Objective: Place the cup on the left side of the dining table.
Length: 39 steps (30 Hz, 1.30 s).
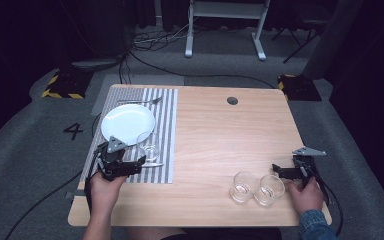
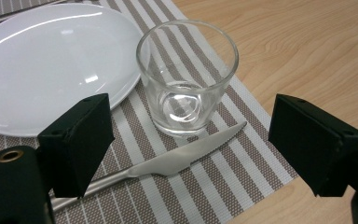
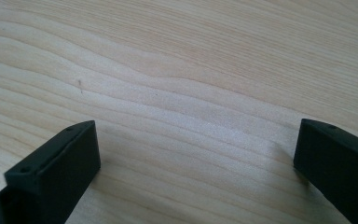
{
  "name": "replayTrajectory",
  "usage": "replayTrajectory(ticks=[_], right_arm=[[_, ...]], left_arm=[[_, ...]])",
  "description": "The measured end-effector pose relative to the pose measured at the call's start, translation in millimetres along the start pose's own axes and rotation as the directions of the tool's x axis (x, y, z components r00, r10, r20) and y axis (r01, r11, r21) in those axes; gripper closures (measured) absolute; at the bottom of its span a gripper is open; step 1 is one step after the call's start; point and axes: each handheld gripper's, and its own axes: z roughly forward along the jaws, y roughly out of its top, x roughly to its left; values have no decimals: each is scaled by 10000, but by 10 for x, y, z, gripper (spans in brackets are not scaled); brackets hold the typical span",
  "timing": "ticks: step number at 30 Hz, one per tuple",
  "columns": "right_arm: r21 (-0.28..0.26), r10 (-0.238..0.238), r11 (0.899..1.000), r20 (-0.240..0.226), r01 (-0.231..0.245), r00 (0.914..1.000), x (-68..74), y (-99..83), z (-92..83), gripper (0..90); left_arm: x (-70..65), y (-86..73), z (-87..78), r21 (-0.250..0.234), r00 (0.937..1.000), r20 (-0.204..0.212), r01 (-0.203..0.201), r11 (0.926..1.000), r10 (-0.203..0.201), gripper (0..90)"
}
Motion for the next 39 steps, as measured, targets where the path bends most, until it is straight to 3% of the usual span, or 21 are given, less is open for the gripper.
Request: replayTrajectory(ticks=[12, 15, 20, 27, 33, 39], right_arm=[[11, -2, 10000, -25, 2, 10000, -2, 5, 4, 7], [6, -7, 10000, -30, 7, 10000, -2, 5, 4, 6], [8, 4, 10000, -23, -4, 10000, -2, 5, 4, 7], [5, -7, 10000, -25, 7, 10000, -3, 5, 4, 7], [9, -16, 10000, -28, 16, 10000, -4, 6, 4, 6], [16, -7, 10000, -31, 7, 10000, -3, 6, 4, 6]], left_arm=[[51, -166, -83, 405, 9999, 131, 27, 9992, -32, 139], [85, -218, -109, 695, 9998, 207, 27, 9976, -42, 138], [125, -353, -125, 1246, 10000, 71, 59, 9922, -68, 129], [157, -476, -176, 1531, 9998, -24, 178, 9881, -176, 126], [201, -630, -202, 2041, 9993, -167, 349, 9783, -322, 126], [211, -711, -224, 2247, 9992, -160, 384, 9737, -357, 127]])
